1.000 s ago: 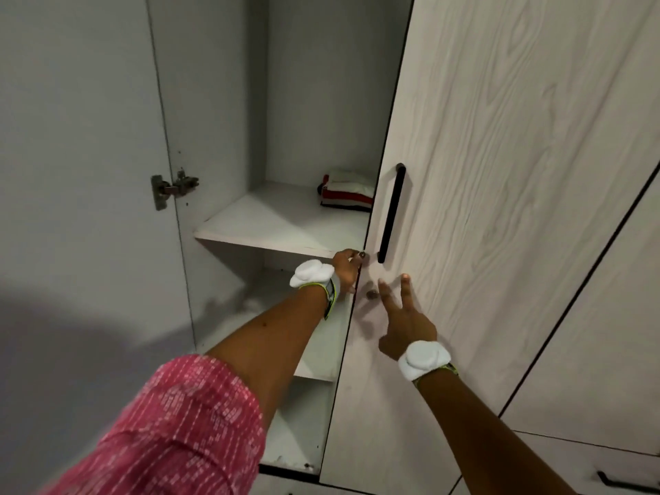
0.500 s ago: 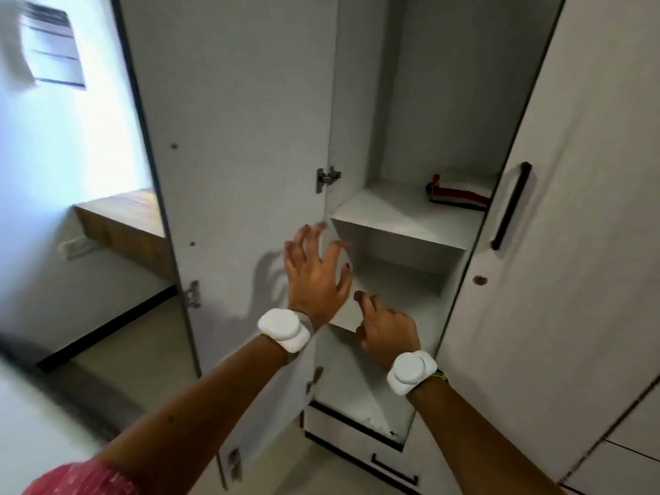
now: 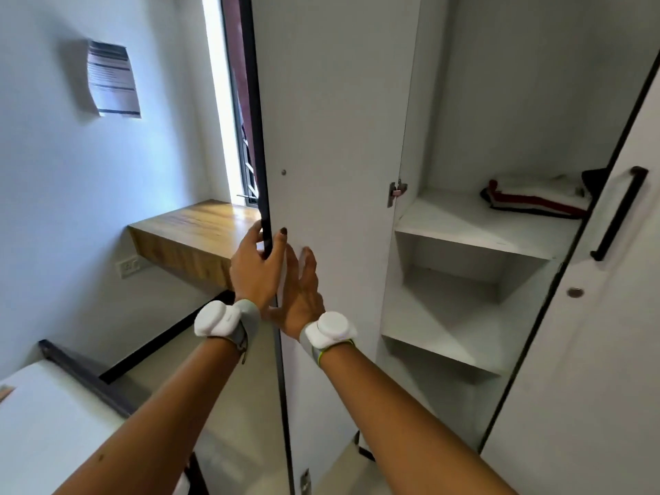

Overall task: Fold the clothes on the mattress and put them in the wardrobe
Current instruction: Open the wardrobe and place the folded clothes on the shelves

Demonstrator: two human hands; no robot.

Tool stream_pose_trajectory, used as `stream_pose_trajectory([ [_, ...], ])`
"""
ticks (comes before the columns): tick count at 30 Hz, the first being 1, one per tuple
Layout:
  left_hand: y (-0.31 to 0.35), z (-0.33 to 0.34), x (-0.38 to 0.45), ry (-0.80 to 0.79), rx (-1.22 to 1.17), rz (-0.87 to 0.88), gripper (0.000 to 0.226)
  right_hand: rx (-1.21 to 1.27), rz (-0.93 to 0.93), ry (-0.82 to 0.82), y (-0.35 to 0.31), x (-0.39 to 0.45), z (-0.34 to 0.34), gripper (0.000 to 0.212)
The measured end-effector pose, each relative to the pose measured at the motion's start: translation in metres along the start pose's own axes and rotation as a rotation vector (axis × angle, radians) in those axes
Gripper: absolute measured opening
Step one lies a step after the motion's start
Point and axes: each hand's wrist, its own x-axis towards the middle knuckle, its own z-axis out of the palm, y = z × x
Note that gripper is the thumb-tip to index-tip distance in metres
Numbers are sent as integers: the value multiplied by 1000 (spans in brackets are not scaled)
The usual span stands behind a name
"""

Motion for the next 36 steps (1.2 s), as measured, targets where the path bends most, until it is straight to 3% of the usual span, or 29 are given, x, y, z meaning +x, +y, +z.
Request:
stream_pose_trajectory([
  [4, -2, 4, 3, 115, -129, 53, 25, -73, 79, 178, 7, -2, 11, 98],
  [7, 9, 21, 2, 28, -257, 143, 5, -124, 96, 297, 30, -17, 2, 96],
  [9, 19, 37, -9, -8, -346, 231, 10, -144, 40, 381, 44, -32, -4, 90],
  [12, 35, 64, -38, 17, -397, 316, 45, -43, -19, 443, 71, -55, -22, 86],
  [16, 61, 116, -79, -41, -598, 385, 37, 128, -50, 379, 120, -87, -72, 85],
  [19, 88, 184, -115, -187, -676, 402, 45, 9, 66, 416, 186, -119, -125, 76],
  [22, 113, 232, -136, -245, -627, 432, 55, -213, 111, 473, 238, -134, -153, 70],
  [24, 117, 265, -137, -234, -494, 492, 54, -243, 151, 527, 257, -137, -162, 77],
  [28, 144, 351, -147, -227, -313, 519, 66, -293, 366, 638, 324, -137, -204, 83],
  [32, 154, 401, -141, -185, -163, 552, 66, -487, 580, 725, 363, -113, -214, 71],
  [36, 156, 443, -129, -221, -21, 597, 70, -312, 919, 623, 389, -79, -232, 96],
])
